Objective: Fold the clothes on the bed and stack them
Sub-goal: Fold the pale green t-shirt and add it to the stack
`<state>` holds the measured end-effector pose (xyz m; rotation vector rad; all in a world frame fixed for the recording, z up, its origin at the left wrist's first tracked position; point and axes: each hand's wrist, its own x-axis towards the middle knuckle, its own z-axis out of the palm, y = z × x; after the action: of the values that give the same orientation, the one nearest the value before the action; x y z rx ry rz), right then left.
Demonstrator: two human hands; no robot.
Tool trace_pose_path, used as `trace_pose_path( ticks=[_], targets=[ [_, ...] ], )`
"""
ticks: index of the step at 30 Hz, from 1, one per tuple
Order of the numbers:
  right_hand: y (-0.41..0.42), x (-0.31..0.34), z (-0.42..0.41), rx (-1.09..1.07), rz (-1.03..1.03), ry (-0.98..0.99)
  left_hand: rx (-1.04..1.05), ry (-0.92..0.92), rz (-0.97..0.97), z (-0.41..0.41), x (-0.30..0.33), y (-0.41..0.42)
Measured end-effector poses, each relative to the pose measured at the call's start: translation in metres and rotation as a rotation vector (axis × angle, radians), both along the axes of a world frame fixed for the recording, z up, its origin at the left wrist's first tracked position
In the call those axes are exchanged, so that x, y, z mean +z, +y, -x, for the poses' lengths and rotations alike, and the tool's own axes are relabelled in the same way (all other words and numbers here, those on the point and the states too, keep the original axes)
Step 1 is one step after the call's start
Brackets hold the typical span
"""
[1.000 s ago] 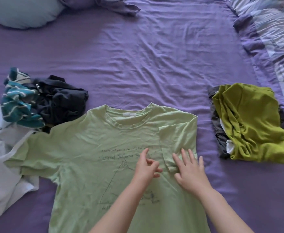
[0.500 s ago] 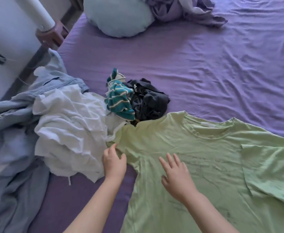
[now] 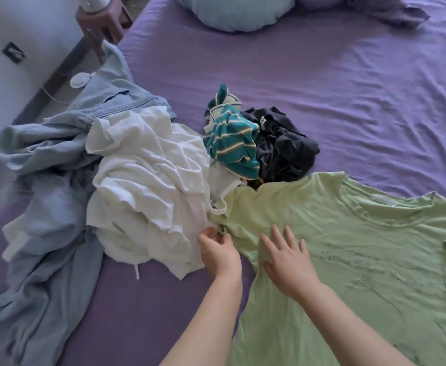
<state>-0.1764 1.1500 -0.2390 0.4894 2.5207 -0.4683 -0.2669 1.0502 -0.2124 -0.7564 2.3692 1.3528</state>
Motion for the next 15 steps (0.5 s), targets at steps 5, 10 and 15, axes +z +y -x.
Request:
trace_pose_path(
  ticks=[5, 10, 15],
  targets=[
    [0.005, 0.009, 0.004, -0.129, 0.077, -0.007, -0.053, -0.003, -0.160, -0.009, 0.006, -0.006],
    [0.014, 0.037, 0.035, -0.701, 0.549, 0.193, -0.251, -0.059, -0.401, -0.022, 0.015, -0.014],
    [0.019, 0.060, 0.085, -0.797, 0.839, 0.172, -0.472, -0.048, -0.433, -0.028, 0.026, -0.011]
  ],
)
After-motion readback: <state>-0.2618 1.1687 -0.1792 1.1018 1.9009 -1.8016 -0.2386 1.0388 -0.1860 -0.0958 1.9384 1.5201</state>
